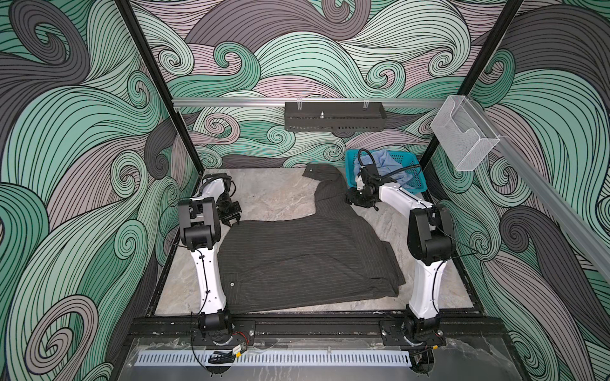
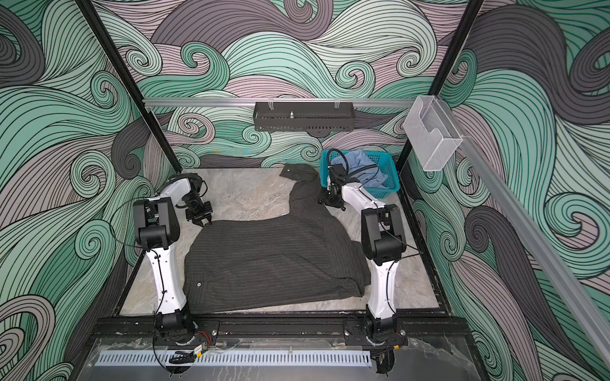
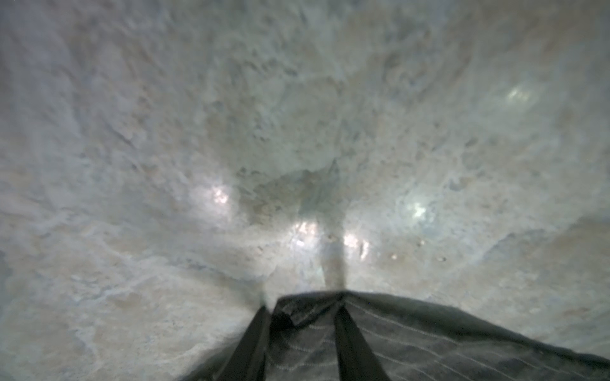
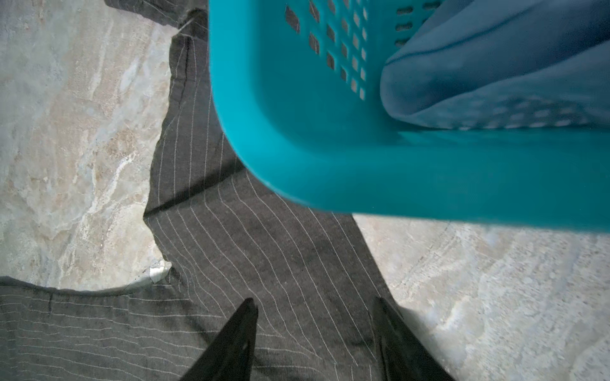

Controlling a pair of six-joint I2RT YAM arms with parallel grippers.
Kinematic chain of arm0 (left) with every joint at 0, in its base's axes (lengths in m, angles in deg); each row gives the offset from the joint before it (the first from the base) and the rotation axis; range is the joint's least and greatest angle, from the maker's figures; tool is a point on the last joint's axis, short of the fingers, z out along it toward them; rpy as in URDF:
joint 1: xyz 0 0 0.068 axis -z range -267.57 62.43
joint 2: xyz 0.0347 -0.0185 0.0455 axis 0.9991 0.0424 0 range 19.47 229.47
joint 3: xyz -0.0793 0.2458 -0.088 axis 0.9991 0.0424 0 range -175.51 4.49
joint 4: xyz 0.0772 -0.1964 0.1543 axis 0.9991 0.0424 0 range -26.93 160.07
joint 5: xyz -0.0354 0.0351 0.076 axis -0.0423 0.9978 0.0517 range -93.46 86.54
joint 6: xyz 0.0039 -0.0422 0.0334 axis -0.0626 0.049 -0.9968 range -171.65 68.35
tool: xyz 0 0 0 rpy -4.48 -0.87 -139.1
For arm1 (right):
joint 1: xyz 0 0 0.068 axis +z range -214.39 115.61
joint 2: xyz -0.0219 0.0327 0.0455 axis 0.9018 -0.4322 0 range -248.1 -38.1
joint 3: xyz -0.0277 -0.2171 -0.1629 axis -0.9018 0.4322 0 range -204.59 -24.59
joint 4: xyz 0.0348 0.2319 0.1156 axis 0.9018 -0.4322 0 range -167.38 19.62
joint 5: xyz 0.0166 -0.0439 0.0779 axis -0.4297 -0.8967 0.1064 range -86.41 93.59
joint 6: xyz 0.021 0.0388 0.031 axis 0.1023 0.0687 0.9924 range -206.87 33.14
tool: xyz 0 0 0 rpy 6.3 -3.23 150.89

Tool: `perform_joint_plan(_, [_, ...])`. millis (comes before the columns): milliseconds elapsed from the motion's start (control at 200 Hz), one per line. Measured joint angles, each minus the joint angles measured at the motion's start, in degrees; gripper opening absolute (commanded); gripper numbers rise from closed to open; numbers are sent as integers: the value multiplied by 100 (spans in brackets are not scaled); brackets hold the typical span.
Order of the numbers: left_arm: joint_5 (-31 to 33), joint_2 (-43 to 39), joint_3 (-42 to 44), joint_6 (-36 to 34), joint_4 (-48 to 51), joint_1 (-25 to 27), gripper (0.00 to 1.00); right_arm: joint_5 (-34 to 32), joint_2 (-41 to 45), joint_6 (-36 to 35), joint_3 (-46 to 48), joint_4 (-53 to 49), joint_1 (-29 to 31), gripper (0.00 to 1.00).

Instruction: Fold and stack the long sleeve shirts

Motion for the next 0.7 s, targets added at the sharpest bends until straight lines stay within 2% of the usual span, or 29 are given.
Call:
perform_joint_plan(145, [-101,0,-7,-50,107,0,0,28,-197,0,-245,-33,24,59])
perform_joint_plan(496, [-122,-13,-107,-85,127,0,0,37,-820,68,-778,-162,83,61])
perform_joint_plan(701, [-162,-44,-192,-87,125,0,0,-87,-1384,79,-1429,-184,142,68])
